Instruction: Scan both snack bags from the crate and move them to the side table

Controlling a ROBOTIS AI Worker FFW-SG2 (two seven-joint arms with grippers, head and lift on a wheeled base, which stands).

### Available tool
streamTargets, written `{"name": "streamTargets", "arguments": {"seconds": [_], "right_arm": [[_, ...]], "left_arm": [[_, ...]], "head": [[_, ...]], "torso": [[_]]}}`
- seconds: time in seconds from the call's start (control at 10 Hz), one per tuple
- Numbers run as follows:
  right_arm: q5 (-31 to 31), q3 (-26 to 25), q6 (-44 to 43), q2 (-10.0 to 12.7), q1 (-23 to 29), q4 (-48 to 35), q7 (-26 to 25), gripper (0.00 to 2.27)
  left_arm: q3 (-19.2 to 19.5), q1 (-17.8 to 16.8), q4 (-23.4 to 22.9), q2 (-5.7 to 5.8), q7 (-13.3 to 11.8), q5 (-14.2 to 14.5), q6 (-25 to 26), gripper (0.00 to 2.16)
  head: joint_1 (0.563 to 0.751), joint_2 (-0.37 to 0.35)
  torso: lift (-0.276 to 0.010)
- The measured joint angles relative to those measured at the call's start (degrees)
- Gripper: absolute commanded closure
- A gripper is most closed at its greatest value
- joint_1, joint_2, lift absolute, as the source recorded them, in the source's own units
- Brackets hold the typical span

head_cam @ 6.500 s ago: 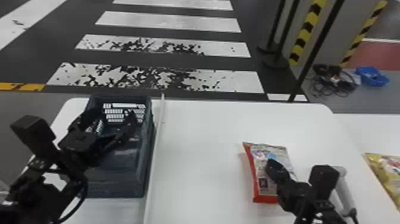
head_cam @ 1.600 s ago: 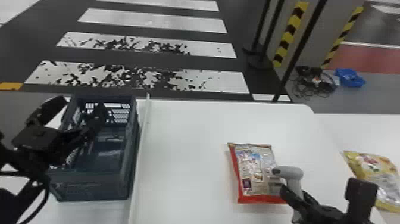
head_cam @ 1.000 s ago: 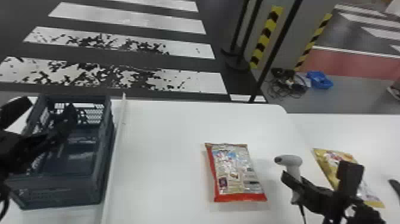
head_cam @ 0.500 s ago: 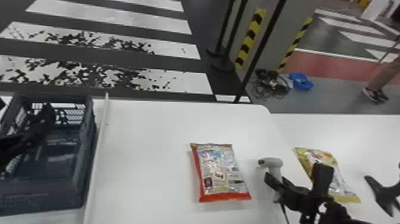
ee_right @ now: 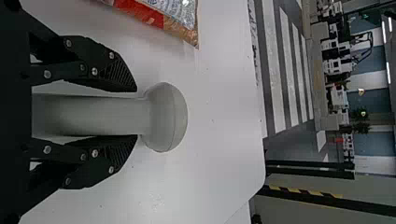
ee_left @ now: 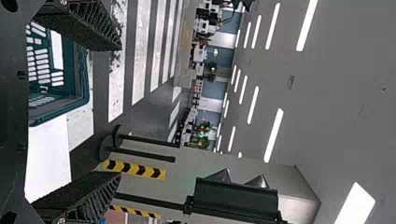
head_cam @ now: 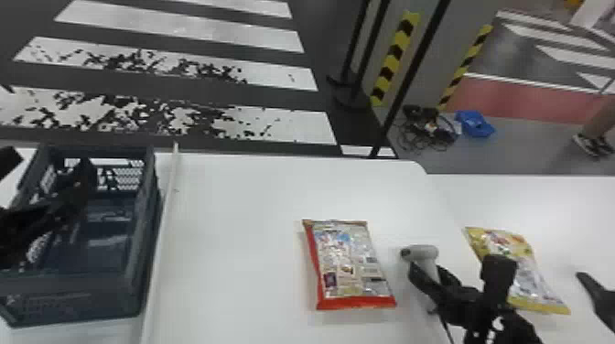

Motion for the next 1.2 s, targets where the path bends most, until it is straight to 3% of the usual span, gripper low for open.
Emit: {"name": "streamTargets", "arguments": {"seconds": [0.2, 0.3, 0.5, 0.6, 0.8, 1.2], "right_arm": [[0.0, -0.6, -3.0, 0.0, 2.2, -2.8, -1.1, 0.01], [-0.1, -1.3, -3.6, 0.7, 4.9, -8.1, -2.2, 0.04], [-0.6, -1.6, 1.5, 3.2, 9.5, -21.8, -2.8, 0.04], [-0.7, -0.3, 5.5, 4.0, 9.4, -25.5, -2.8, 0.03], [0.8, 3.9, 11.1, 4.7, 5.5, -25.6, -2.2, 0.03], [4.7, 11.0, 15.5, 4.7, -2.3, -17.8, -0.5, 0.03]], "left_arm": [[0.1, 0.0, 0.0, 0.03, 0.0, 0.0, 0.0, 0.04], [0.2, -0.1, 0.0, 0.08, 0.0, 0.0, 0.0, 0.04], [0.1, -0.4, 0.1, 0.02, 0.0, 0.1, 0.1, 0.04], [0.0, -0.5, 0.1, -0.12, 0.0, 0.1, 0.1, 0.04], [0.0, -0.2, -0.4, -0.17, -0.2, 0.1, 0.1, 0.04], [0.3, 0.5, -1.1, 0.1, -0.2, 0.1, 0.2, 0.04]], "head": [[0.695, -0.282], [0.695, -0.274], [0.695, -0.233], [0.695, -0.197], [0.695, -0.139], [0.695, -0.077]], "torso": [[-0.095], [-0.095], [-0.095], [-0.095], [-0.095], [-0.095]]}}
